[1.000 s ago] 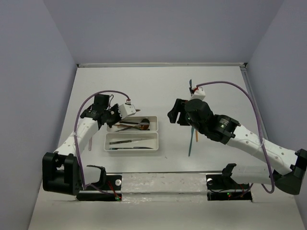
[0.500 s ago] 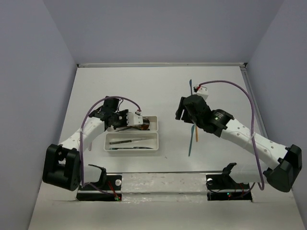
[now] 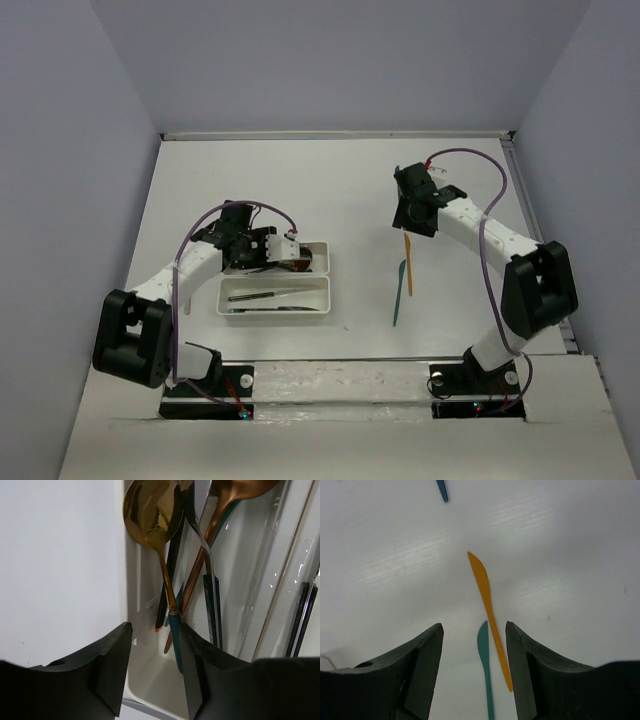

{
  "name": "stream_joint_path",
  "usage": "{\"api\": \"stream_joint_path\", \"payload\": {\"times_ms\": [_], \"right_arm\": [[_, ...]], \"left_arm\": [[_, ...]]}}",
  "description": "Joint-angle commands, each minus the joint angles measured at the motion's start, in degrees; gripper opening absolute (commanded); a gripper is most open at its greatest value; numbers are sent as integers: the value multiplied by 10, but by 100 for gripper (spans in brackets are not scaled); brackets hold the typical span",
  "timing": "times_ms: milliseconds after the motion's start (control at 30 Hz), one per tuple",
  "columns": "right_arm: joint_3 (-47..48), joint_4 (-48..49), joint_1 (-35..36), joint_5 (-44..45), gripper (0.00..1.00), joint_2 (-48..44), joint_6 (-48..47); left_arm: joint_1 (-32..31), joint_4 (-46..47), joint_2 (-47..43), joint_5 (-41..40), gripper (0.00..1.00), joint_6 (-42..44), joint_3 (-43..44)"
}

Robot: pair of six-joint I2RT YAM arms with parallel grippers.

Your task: Sort the eating utensils into containers

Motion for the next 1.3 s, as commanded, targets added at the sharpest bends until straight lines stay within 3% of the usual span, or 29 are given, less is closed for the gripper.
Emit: {"api": "stream_joint_path", "payload": {"times_ms": [0,200,300,600,767,1000,1267], "right_arm": [[142,19,-61,-28,57,88,-84],[296,-29,-94,-10,45,269,-129],[299,-47,-99,-7,44,283,-117],[42,-21,-94,-61,40,52,-107],[-60,-35,-77,-105,39,-34,-71],[-115,-21,-50,-136,34,-65,-44],[-94,-4,-33,-134,32,6,-39]], "left_arm": [[-4,21,-30,-14,58,-20,4],[-4,32,-59,-21,61,-60,14],[-4,46,-71,-29,62,-98,15],[-4,115,-101,-84,64,-292,35],[-3,129,-106,-102,65,-343,32],[-2,127,-151,-124,65,-356,-4],[-1,128,-196,-117,66,-357,-43]]}}
